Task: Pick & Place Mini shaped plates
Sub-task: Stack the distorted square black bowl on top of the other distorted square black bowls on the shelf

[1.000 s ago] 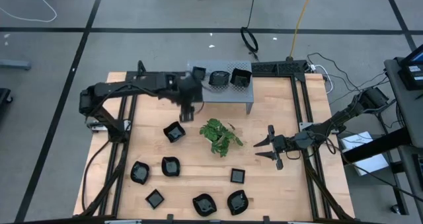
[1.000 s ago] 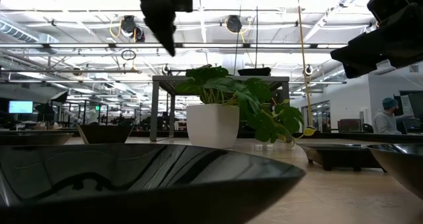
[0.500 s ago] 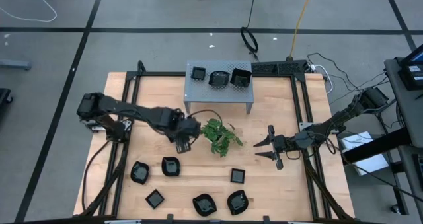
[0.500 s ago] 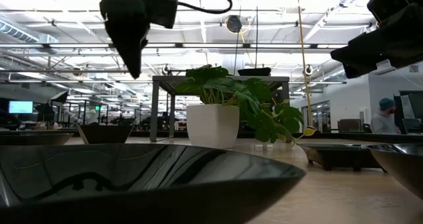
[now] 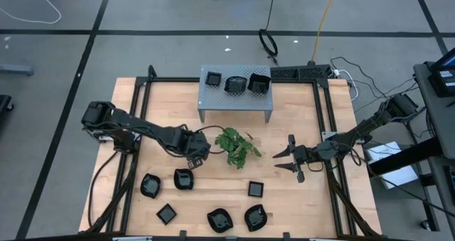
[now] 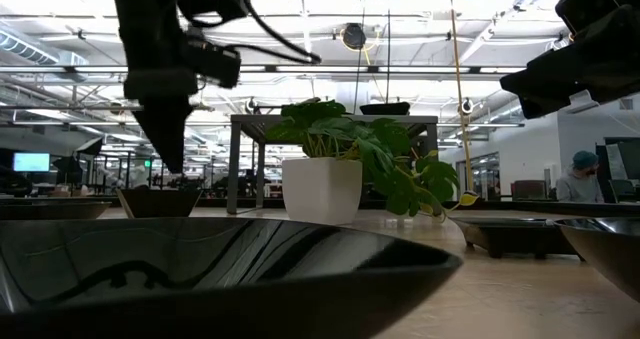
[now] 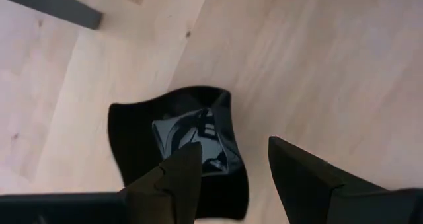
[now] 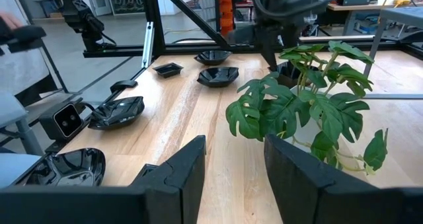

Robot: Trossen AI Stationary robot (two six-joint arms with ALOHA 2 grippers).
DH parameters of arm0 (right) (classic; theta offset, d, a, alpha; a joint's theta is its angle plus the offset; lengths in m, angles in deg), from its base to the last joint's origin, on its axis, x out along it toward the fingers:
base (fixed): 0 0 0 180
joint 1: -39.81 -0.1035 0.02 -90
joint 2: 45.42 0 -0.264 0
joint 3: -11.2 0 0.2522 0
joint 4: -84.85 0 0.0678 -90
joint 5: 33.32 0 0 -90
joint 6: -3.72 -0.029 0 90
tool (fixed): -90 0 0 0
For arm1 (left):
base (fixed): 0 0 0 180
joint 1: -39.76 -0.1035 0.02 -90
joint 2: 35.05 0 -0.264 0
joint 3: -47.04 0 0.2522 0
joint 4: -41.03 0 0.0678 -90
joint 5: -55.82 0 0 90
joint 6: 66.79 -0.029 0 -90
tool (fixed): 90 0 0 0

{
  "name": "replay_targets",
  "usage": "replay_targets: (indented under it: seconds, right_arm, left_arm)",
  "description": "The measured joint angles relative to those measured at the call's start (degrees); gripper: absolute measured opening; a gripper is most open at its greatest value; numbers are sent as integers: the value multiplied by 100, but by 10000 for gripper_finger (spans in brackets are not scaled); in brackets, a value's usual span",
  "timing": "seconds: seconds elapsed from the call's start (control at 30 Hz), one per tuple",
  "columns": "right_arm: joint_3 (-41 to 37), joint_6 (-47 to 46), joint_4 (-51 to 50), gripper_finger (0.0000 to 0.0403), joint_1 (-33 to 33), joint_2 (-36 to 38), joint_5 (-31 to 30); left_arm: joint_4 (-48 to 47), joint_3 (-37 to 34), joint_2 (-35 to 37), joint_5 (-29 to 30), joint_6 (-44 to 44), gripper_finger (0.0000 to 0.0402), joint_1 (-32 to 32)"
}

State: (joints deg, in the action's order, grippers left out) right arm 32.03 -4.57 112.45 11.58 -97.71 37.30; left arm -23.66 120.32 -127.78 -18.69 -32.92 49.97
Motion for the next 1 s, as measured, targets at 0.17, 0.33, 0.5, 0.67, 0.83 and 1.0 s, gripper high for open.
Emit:
replay_targets:
  seconds: [0.17,0.33,0.5,0.67,0.83,1.0]
  right_arm:
    - [-1,0,0,142,0,0,0]
    - [-1,0,0,142,0,0,0]
    - [-1,2,-12,142,0,0,0]
    - [-1,2,-44,142,0,0,0]
    - [-1,2,-45,142,0,1,0]
    - [-1,2,-44,142,0,1,0]
  left_arm:
    - [580,-421,0,1,-9,179,-91]
    - [833,-770,0,4,-11,179,-155]
    - [1202,-1054,0,6,-11,173,-189]
    - [1551,-1092,0,10,-57,106,-176]
    - [2000,-1090,0,-163,-288,12,-14]
    - [2313,-997,0,-250,-223,12,359]
